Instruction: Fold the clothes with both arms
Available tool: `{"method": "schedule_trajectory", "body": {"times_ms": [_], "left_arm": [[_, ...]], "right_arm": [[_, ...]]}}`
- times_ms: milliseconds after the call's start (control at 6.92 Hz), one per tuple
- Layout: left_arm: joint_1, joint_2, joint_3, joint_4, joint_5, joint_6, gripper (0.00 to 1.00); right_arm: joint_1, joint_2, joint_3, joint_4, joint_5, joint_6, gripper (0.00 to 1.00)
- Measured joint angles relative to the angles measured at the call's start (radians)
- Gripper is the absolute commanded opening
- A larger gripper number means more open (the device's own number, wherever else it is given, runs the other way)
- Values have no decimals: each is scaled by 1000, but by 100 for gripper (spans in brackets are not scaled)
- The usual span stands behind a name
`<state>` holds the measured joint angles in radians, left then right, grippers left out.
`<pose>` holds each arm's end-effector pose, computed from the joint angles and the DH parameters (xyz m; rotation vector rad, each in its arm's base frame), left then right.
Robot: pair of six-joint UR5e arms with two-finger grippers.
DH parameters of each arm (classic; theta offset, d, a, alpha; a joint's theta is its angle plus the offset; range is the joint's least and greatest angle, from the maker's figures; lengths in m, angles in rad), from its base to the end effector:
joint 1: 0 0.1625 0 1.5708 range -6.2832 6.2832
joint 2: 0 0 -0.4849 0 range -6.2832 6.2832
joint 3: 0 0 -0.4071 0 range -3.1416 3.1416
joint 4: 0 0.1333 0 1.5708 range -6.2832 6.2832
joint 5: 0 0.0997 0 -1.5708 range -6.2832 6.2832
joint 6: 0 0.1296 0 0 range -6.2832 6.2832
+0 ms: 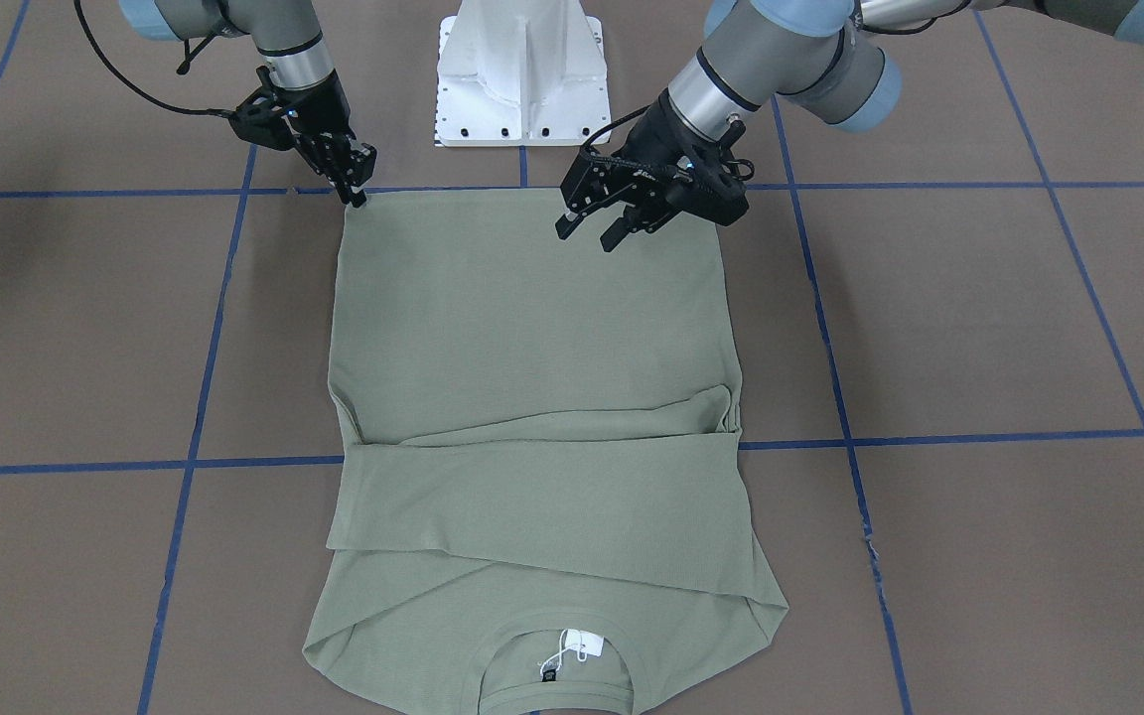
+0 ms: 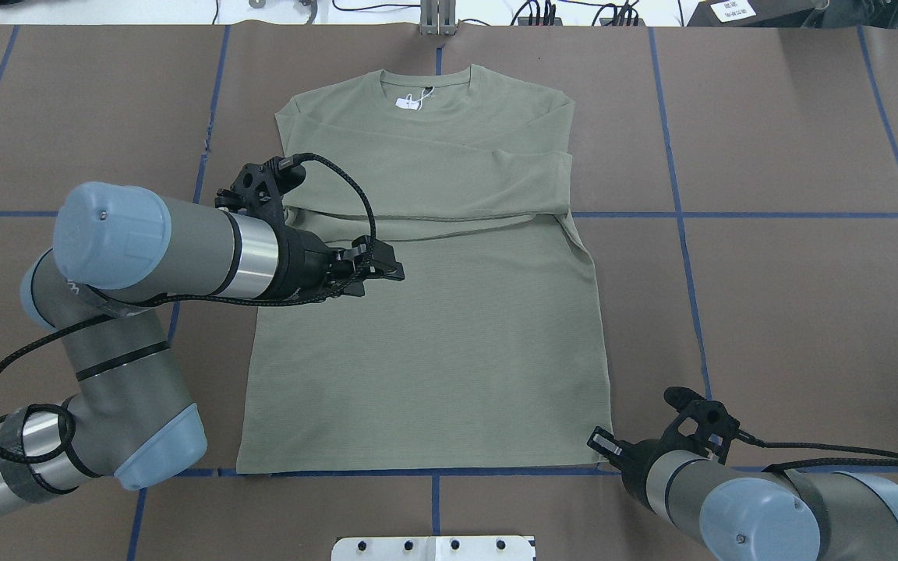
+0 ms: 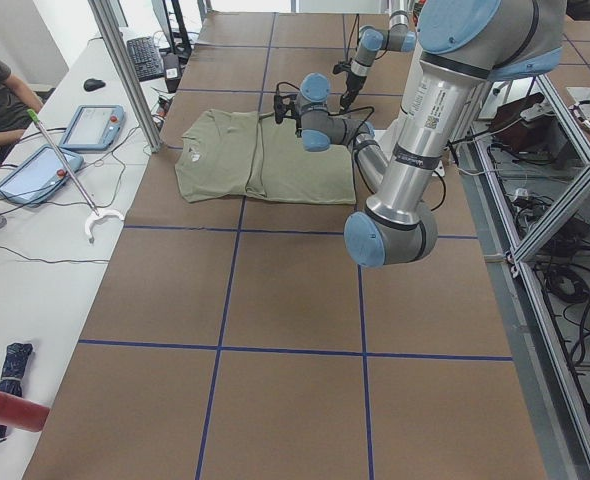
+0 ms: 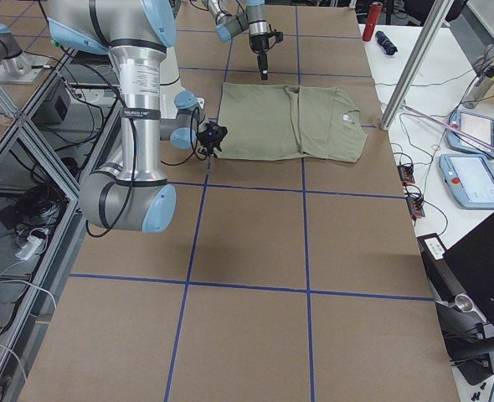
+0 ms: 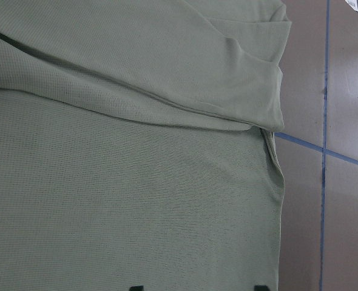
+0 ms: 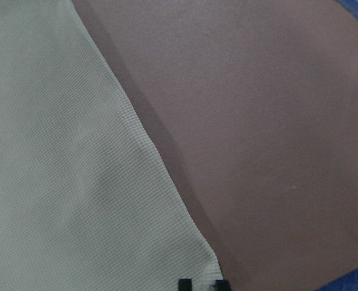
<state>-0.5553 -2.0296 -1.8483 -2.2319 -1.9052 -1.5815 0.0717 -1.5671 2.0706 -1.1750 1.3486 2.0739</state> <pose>0.5080 -0.4220 0.2468 0.1044 1.4073 -0.2357 -0.5064 -0.1987 0.4516 0.0107 -0.9356 0.6330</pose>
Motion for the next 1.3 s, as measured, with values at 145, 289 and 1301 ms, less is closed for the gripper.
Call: {"method": "schedule_trajectory", "body": {"times_ms": [145, 289, 1301], "left_arm": [[0, -1, -1, 0, 0, -1, 68], [0, -1, -3, 0, 0, -4, 70], [172, 209, -187, 294, 241, -72, 69]], "right_arm": [[-5, -3, 2, 0, 3, 0, 0], [-8, -7, 5, 0, 12, -1, 0], [-10, -80, 86, 1, 42, -5, 0]]}}
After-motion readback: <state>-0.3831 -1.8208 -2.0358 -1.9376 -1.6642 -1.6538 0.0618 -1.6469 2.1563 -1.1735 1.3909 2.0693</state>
